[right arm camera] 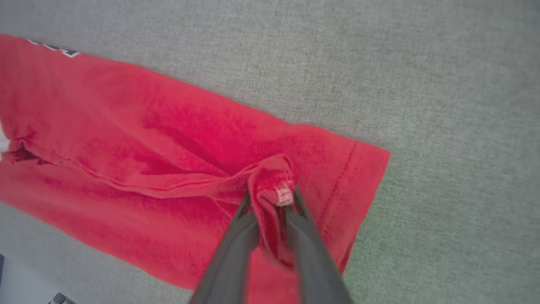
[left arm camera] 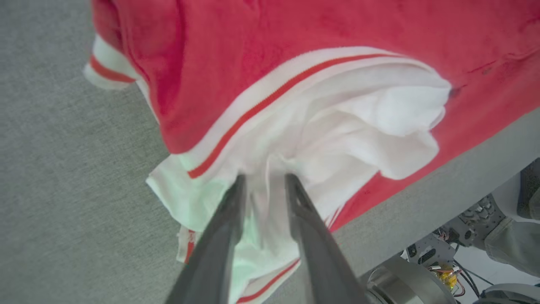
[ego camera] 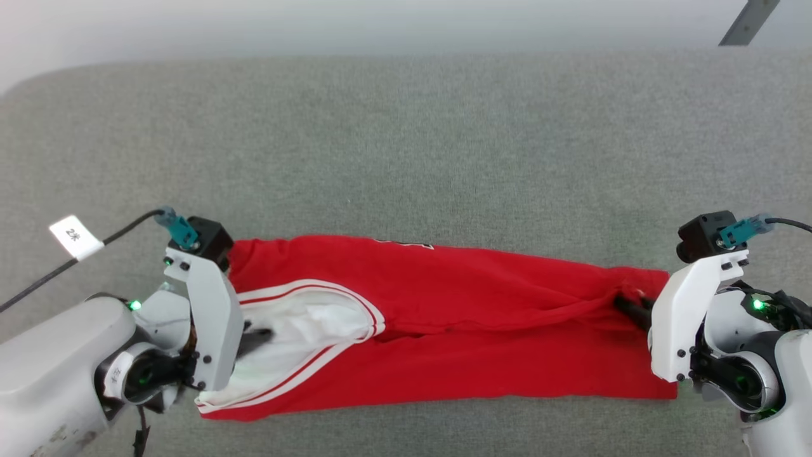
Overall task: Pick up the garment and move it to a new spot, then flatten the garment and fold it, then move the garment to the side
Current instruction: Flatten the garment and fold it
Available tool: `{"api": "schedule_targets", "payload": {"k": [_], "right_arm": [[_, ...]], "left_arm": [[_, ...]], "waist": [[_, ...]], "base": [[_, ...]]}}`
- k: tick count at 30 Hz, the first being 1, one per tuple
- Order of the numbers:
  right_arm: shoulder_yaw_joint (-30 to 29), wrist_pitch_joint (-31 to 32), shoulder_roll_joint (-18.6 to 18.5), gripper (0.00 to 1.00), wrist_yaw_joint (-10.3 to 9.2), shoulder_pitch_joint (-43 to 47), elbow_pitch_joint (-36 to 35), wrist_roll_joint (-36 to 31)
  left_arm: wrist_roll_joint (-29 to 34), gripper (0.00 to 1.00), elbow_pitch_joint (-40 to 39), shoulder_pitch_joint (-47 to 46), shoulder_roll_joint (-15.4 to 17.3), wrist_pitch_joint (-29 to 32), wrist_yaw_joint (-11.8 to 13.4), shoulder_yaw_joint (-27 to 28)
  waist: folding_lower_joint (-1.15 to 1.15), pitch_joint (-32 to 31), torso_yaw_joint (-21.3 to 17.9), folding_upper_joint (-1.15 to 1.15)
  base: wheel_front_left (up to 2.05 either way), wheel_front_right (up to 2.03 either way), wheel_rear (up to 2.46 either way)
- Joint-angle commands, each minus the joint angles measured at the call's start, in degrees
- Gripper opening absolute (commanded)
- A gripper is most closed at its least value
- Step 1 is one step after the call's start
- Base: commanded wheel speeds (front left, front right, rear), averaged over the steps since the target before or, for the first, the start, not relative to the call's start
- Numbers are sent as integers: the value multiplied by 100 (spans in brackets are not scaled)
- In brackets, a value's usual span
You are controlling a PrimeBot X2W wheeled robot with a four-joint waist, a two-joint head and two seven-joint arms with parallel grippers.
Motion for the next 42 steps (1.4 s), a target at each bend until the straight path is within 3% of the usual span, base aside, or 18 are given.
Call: {"api": "schedule_targets", "payload": {"k": [1,8,14,24,27,30,35,42], "right_arm": [[20,-24,-60,100,-10,-55,39,45],[32,-154,-271,100,-10,118,-19,248],[-285,-364,-363,100,-10,427,-100,424],[-944,-286,-451,100,-10,803,9,392],[-1093,-276,-456,100,-10,809,190,356],[-1205,-233,-517,100,-10,803,398,275],[-1435,-217,-500,100,-10,752,685,91],[-1622,23,-424,100,-10,721,1074,-9]], "left_arm": [[-70,100,18,85,-45,-79,-61,54],[-67,100,-166,300,1,-643,-14,207],[315,100,-480,708,105,-1845,90,350],[676,100,-595,1637,280,-4283,724,854],[715,100,-600,1951,267,-4611,898,1093],[919,100,-554,2253,142,-4685,1023,1480],[1661,100,-534,3049,-330,-4680,1094,2741],[2626,100,-432,4196,-1065,-4685,695,4434]], "waist": [[0,-176,43,0],[0,-647,176,0],[0,-988,303,0],[0,-1172,612,0],[0,-1151,725,0],[0,-1107,861,0],[0,-1041,1065,0],[0,-949,1255,0]], "base": [[0,0,0],[0,0,0],[0,0,0],[0,0,0],[0,0,0],[0,0,0],[0,0,0],[0,0,0]]}}
